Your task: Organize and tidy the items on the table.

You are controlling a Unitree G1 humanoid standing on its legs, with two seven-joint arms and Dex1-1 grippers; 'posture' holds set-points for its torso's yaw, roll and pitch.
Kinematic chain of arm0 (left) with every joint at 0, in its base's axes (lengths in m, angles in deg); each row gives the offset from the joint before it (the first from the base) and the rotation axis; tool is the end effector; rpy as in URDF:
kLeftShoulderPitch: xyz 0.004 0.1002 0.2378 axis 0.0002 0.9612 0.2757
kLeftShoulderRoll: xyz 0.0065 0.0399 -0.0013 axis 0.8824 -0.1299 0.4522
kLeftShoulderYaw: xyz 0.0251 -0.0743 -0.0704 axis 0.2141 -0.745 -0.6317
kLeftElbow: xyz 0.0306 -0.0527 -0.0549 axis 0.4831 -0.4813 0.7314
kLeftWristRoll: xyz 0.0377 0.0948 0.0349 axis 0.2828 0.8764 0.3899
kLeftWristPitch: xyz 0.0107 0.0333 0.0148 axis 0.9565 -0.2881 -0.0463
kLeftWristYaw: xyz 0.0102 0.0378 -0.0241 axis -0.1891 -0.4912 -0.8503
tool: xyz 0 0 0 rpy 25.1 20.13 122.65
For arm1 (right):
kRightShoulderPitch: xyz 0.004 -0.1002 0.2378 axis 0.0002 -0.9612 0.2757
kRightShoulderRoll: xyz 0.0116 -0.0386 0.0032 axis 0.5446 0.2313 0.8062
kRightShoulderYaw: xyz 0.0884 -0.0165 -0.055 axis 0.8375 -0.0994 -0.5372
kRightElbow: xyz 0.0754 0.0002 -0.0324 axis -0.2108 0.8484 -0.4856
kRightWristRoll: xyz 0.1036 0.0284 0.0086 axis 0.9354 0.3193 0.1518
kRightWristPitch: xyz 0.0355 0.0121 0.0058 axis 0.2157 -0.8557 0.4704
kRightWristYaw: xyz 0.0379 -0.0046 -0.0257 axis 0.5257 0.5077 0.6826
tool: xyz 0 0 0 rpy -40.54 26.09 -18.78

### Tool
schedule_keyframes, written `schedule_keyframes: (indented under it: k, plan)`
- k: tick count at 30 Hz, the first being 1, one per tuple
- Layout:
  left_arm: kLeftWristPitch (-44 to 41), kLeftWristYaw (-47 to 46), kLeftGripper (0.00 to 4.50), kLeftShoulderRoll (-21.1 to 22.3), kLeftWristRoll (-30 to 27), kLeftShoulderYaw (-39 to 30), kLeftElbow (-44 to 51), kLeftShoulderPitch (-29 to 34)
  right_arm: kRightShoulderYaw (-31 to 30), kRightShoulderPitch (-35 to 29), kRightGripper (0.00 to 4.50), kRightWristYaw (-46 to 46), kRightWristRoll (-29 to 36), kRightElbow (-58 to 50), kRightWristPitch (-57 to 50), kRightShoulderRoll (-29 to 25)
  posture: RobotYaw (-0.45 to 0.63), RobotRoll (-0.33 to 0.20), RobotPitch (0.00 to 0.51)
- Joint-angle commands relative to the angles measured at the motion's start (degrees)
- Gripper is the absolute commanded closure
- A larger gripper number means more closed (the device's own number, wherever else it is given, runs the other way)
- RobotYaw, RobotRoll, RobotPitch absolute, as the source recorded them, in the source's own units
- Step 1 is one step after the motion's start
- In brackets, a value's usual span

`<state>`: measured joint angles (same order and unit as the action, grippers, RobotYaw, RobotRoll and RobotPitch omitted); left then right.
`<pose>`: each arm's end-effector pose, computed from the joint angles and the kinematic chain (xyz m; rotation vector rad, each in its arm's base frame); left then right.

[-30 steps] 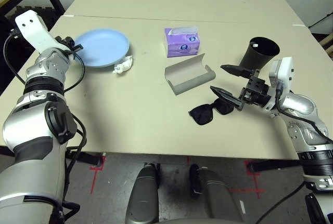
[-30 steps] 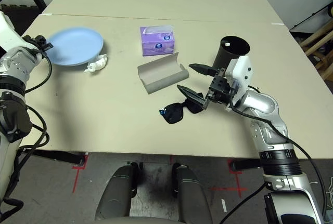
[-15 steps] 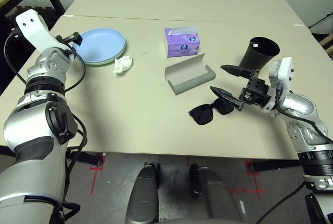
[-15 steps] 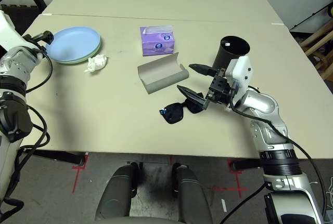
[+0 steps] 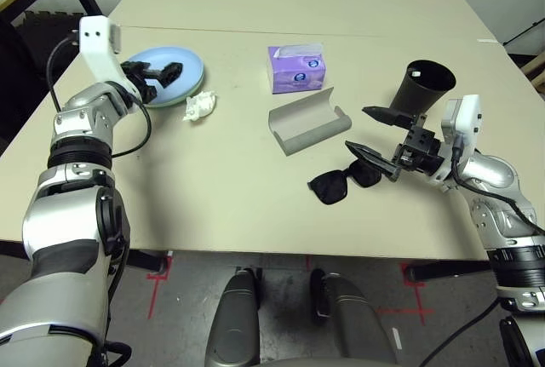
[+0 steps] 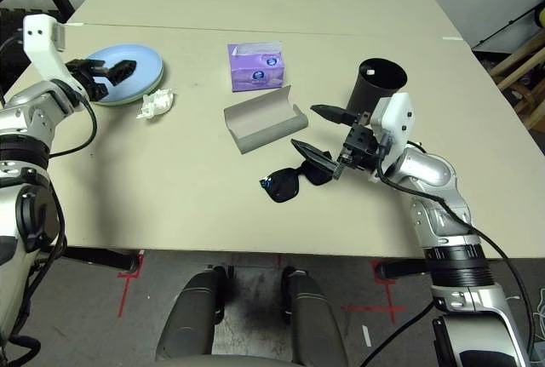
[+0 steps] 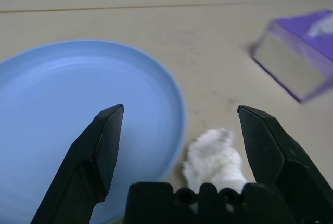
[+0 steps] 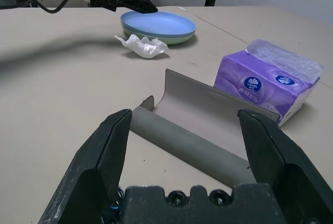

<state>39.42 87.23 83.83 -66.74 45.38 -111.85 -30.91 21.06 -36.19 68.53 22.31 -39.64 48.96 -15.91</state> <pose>0.3459 0.3020 0.2100 0.0595 0.0984 -0.3753 0.2707 -0.2318 0.1489 -0.2399 -0.2661 0.9784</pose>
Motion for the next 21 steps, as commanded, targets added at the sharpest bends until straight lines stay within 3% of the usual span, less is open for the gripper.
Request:
schedule_keyframes:
  k: [1, 12, 21]
  plan:
    - [-1.5, 4.4, 0.04, 0.0, 0.9, 2.6, 4.6, 2.9, 0.5, -0.5, 0.0, 0.2, 0.3, -0.1, 0.1, -0.2, 0.13, 0.0, 0.179]
    - [-3.4, 11.6, 0.04, 1.2, 2.9, 8.1, 12.2, 9.4, 0.7, -0.7, 0.0, 0.3, 0.4, -0.4, 0.1, -0.4, 0.13, 0.0, 0.178]
    - [-4.3, 12.1, 0.04, 2.1, 5.3, 10.0, 12.1, 11.0, 0.7, -0.5, 0.0, 0.4, 0.6, 0.0, 0.3, -0.1, 0.13, 0.0, 0.178]
